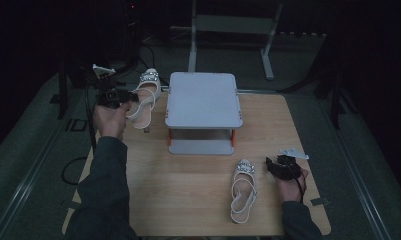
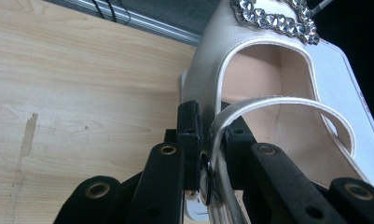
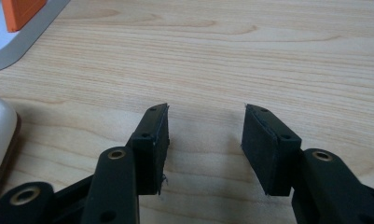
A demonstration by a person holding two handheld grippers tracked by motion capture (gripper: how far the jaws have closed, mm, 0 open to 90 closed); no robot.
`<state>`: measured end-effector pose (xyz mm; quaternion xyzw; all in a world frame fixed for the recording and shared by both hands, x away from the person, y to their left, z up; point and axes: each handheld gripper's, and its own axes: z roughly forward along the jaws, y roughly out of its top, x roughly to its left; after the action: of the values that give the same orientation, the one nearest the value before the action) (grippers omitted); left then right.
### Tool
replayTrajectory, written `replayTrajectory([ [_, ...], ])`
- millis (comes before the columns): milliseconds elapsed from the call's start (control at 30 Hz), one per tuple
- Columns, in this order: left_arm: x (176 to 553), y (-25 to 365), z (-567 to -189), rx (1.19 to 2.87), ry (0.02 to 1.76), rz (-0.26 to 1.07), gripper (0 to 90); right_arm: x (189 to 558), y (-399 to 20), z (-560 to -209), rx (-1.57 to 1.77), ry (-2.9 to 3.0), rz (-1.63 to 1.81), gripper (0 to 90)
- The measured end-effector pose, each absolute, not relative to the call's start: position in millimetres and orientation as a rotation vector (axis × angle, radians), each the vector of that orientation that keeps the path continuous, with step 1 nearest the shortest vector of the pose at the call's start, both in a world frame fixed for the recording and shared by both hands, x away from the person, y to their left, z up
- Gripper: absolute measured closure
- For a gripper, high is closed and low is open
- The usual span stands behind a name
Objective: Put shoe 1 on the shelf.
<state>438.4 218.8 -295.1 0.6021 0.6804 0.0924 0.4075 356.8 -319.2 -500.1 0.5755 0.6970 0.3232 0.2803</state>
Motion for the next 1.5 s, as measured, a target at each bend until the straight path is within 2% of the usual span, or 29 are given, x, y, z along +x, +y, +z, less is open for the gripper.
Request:
replayTrajectory([
  [367, 446, 195, -273, 1.464, 1.676, 0.202, 81.3, 361, -316, -500, 1.533, 1.877, 0.88, 51.0],
  [667, 460, 156, -258, 1.467, 1.661, 0.196, 81.1, 363, -315, -500, 1.534, 1.885, 0.88, 51.0],
  [1500, 511, 90, -280, 1.518, 1.787, 0.206, 80.9, 363, -318, -500, 1.548, 1.876, 0.902, 51.0],
])
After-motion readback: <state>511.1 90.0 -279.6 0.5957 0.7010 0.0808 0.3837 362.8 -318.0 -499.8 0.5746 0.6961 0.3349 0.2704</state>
